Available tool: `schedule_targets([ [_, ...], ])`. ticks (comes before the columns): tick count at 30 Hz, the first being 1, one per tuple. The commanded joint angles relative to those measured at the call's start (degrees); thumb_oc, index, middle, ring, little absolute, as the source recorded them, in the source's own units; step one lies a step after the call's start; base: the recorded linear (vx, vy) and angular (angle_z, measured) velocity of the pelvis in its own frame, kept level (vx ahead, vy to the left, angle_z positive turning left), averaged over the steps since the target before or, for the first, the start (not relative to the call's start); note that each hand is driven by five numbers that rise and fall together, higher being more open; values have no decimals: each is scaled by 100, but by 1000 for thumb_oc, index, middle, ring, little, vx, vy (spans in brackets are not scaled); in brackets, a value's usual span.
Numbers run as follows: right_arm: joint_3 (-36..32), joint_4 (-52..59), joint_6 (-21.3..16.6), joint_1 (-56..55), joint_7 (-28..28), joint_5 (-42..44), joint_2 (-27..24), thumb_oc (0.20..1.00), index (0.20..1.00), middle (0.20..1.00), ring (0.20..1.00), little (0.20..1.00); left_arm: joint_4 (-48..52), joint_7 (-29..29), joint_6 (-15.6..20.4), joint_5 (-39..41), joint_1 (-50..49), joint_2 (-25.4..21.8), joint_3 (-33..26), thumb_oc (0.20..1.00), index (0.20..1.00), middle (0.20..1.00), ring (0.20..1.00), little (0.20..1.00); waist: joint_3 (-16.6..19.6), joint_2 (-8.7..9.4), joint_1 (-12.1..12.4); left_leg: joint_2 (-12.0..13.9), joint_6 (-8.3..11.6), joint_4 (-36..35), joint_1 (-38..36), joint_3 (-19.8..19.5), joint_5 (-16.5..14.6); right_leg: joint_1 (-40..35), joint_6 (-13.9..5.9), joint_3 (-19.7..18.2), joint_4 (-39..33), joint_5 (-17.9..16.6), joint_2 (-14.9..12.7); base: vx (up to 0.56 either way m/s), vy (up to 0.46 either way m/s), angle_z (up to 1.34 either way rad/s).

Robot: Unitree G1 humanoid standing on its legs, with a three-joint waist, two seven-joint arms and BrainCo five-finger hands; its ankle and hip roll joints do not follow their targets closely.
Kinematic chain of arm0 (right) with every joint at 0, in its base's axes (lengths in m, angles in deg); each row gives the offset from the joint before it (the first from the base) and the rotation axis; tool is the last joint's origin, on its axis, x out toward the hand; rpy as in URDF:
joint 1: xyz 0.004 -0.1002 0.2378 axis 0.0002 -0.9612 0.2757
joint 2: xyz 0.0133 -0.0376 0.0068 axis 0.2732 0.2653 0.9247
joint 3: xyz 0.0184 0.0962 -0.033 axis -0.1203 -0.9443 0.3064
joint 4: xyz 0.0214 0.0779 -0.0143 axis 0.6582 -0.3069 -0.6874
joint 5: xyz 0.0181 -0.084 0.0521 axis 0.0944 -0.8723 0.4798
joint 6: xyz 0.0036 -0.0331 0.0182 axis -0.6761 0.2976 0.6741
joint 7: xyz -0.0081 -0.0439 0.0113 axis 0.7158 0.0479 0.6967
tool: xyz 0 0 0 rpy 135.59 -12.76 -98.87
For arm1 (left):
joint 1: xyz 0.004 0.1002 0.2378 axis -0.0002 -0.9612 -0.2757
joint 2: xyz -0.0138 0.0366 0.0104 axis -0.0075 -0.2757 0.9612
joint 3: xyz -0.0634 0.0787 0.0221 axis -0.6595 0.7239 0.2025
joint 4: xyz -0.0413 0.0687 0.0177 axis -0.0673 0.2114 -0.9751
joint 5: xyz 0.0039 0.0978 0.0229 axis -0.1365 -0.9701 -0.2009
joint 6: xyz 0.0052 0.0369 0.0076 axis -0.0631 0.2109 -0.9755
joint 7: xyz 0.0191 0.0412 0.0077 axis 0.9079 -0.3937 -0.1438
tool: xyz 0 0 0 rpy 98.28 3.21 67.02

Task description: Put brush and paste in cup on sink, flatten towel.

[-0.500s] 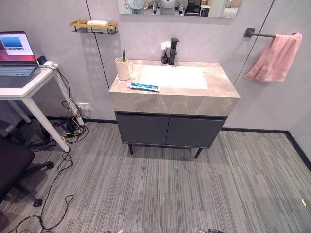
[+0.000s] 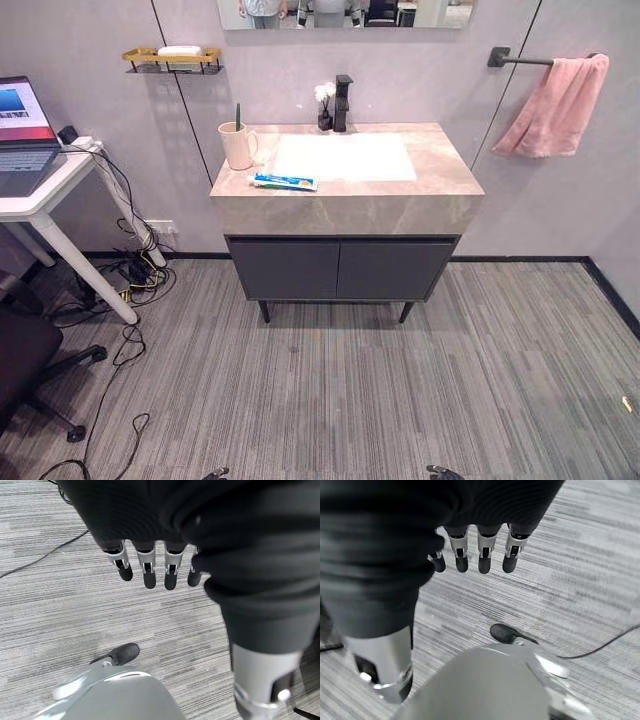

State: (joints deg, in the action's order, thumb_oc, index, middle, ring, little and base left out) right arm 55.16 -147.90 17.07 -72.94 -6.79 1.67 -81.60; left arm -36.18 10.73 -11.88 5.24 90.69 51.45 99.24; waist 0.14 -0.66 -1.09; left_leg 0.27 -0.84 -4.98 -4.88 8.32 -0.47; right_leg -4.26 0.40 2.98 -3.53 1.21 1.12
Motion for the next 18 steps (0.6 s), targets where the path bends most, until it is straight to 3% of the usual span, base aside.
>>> schedule_targets([
  [1, 28, -176, -62, 244, 138, -25, 43, 1000, 1000, 1000, 1000, 1000, -241, 206, 66, -253, 312, -114, 85, 1000, 1000, 1000, 1000, 1000, 25, 165, -96, 111, 277, -2, -89, 288, 8, 29, -704, 208, -147, -527, -408, 9, -3, -7],
  [6, -179, -330, -38, 172, 137, 460, 247, 1000, 1000, 1000, 1000, 1000, -395, 311, 31, -192, 245, -78, -31, 1000, 1000, 1000, 1000, 1000, 18, 199, -94, 121, 278, -2, -114, 303, -8, 11, -698, 199, -147, -512, -391, 7, -1, -3],
  [10, 23, -383, -30, 121, 88, 176, 309, 1000, 1000, 1000, 1000, 1000, -474, 261, 26, -242, 158, -46, -10, 1000, 1000, 1000, 1000, 1000, 45, 234, -75, 127, 282, -2, -146, 309, -30, -15, -701, 204, -147, -487, -382, 0, 0, 0],
  [13, 294, -548, 58, 227, 133, -527, 287, 1000, 1000, 1000, 1000, 1000, -524, 245, -39, -359, 155, -83, -4, 1000, 1000, 1000, 1000, 1000, 58, 281, -26, 147, 287, -2, -163, 275, -39, -51, -688, 242, -147, -453, -375, 0, 0, 0],
  [15, 205, -554, 51, 238, 155, -471, 210, 1000, 1000, 1000, 1000, 1000, -590, 235, -44, -351, 150, -109, -79, 1000, 1000, 1000, 1000, 1000, 70, 319, -10, 157, 292, -2, -172, 257, -38, -71, -687, 249, -147, -443, -367, 0, 0, 0],
  [18, 442, 32, -72, 187, 109, -704, 49, 1000, 1000, 1000, 1000, 1000, -548, 252, 18, -314, 144, -226, -195, 1000, 1000, 1000, 1000, 1000, 60, 359, -15, 169, 307, -2, -194, 255, -39, -90, -680, 251, -147, -413, -337, 11, -44, 3],
])
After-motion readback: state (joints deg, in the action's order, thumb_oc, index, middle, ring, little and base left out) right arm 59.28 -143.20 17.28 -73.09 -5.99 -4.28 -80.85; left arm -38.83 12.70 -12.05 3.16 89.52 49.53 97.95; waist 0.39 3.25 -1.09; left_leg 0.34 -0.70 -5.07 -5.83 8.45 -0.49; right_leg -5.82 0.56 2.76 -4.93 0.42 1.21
